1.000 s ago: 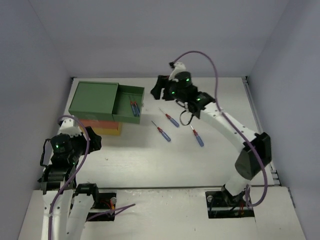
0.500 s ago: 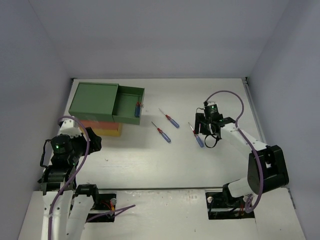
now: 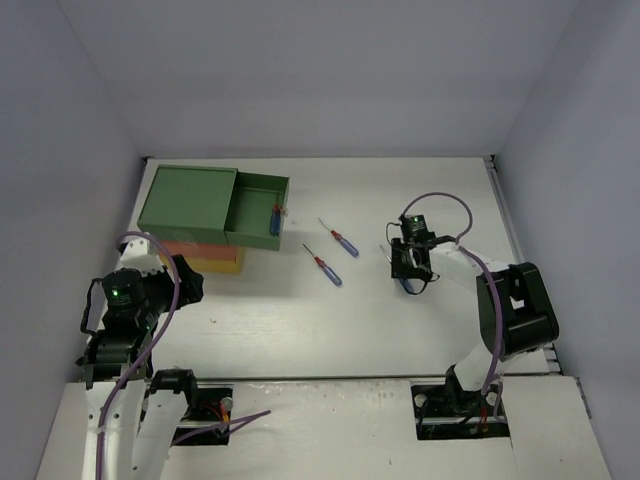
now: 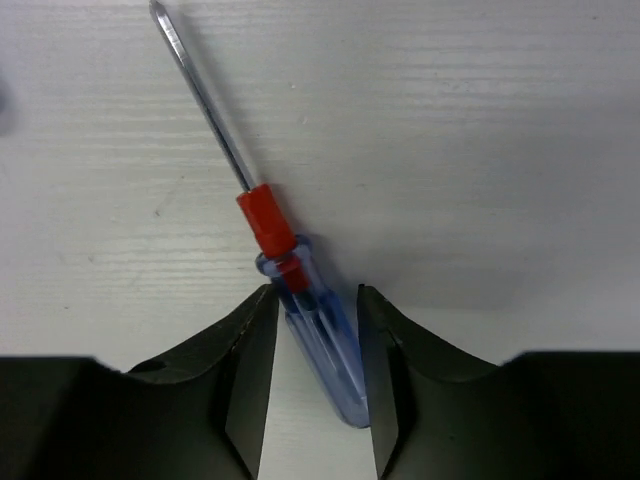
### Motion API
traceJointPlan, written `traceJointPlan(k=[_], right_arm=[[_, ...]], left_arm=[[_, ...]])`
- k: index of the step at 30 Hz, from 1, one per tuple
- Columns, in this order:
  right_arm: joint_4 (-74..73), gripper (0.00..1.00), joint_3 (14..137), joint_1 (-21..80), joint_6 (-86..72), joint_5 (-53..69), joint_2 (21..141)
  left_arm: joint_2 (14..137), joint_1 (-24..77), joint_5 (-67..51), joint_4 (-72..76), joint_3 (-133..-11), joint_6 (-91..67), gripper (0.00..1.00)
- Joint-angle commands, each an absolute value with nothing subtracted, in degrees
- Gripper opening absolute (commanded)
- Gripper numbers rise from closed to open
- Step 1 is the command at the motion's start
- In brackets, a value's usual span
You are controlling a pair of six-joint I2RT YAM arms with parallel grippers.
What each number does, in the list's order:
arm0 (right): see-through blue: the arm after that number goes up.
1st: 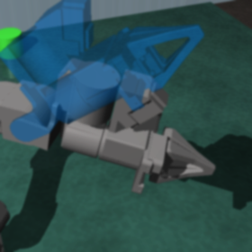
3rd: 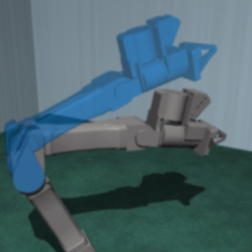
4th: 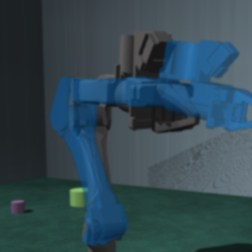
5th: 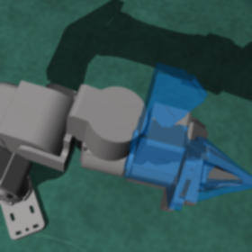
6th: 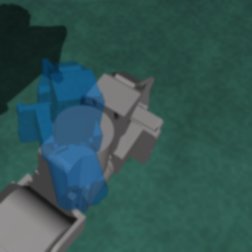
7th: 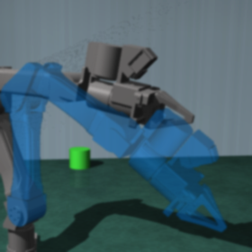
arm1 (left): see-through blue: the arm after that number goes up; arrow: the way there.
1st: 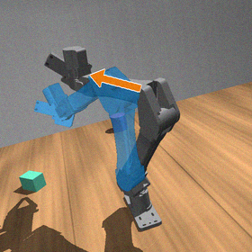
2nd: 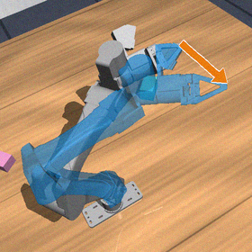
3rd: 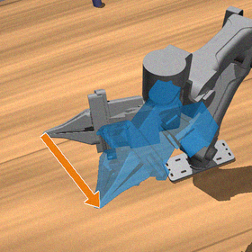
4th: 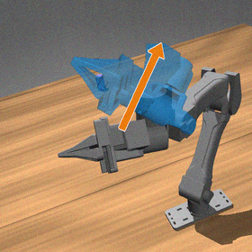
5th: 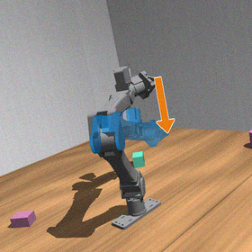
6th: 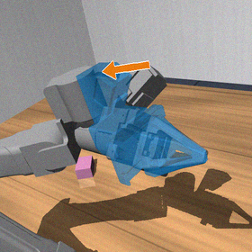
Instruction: Sort the tools into containers
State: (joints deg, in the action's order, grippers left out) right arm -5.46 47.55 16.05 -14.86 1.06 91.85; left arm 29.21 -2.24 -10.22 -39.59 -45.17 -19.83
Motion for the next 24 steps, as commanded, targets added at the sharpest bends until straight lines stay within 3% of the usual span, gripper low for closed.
traceJointPlan(k=[1,5,15,24], right_arm=[[-3.47,0.25,48.21,15.91,-14.74,1.65,92.28],[-3.58,0.02,48.98,16.00,-15.67,1.43,90.50],[-2.77,0.00,64.56,23.37,-24.30,4.33,78.86],[4.88,0.00,88.13,36.10,-32.48,9.32,92.21]], left_arm=[[30.67,-2.07,-10.46,-35.91,-45.92,-20.43,0.74],[30.76,-2.11,-10.55,-35.84,-45.88,-20.39,0.74],[30.94,-2.11,-10.46,-35.86,-45.97,-20.30,0.74],[30.51,-2.03,-10.02,-35.95,-45.80,-20.39,0.74]])
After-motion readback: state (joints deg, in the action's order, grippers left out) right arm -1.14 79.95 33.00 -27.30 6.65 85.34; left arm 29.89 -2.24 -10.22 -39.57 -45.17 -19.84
